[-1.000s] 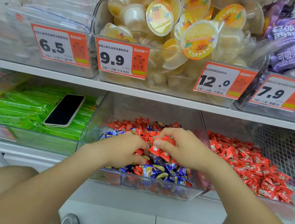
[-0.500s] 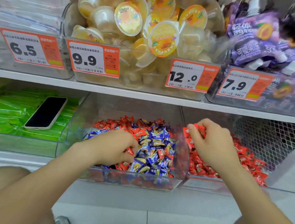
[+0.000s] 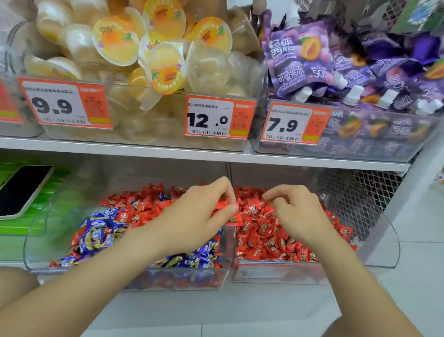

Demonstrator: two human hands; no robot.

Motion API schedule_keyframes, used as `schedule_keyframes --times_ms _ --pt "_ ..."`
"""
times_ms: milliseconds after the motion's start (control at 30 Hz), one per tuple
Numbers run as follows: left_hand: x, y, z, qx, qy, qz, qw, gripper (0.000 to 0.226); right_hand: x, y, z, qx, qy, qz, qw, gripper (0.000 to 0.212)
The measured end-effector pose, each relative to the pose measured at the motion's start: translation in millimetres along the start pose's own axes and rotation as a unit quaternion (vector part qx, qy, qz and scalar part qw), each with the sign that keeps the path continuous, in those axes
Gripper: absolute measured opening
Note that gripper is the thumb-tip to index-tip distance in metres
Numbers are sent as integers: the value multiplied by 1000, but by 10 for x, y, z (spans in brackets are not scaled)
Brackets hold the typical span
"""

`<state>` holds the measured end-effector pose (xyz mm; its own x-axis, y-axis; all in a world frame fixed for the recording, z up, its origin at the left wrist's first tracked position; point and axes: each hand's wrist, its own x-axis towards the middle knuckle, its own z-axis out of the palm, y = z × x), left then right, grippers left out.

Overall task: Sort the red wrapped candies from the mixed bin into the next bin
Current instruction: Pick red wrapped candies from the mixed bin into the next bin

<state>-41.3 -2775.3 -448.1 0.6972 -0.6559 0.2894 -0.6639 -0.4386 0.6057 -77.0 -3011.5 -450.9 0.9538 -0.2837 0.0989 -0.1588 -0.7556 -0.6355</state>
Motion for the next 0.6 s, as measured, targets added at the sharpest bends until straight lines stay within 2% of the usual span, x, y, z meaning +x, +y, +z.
schedule_keyframes --times_ms 167,300,400,433,533,600 --pt "528 305 345 167 -40 86 981 9 63 119 -48 26 49 31 998 32" --pt "996 264 597 170 -140 23 975 14 89 240 -74 11 50 72 996 31" --pt "1163 273 628 106 -219 -40 969 41 88 274 -113 -11 41 92 995 35" --pt "1179 272 608 98 -228 -51 968 43 78 269 -137 -11 39 89 995 36" --pt "1088 233 500 116 -196 -23 973 31 8 201 -202 -5 29 43 999 32" --pt "904 225 372 185 -149 31 971 30 -66 91 -231 6 4 17 1000 30"
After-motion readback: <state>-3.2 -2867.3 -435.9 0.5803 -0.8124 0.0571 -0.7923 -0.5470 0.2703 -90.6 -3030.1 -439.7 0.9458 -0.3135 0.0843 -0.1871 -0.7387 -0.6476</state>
